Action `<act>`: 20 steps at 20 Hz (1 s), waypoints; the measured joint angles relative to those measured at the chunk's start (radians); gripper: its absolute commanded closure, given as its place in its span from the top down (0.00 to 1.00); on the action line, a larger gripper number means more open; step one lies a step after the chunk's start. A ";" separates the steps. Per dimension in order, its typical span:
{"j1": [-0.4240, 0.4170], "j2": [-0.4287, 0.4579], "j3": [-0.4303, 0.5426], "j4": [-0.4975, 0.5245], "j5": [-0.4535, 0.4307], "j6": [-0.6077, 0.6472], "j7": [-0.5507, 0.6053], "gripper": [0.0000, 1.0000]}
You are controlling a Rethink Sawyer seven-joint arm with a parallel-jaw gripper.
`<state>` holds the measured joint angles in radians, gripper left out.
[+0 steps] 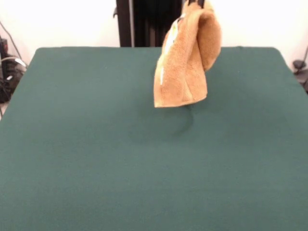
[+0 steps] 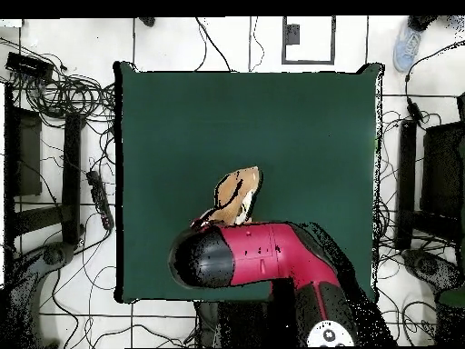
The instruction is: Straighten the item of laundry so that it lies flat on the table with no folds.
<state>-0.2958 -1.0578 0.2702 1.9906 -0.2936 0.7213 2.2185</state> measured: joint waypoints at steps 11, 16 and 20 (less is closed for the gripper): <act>-0.065 0.020 0.063 -0.004 -0.046 0.017 0.000 0.00; -0.114 0.068 0.087 -0.019 -0.104 0.017 0.000 0.00; -0.151 0.116 0.114 -0.037 -0.154 0.013 0.000 0.00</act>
<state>-0.4464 -0.9415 0.3843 1.9541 -0.4475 0.7342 2.2185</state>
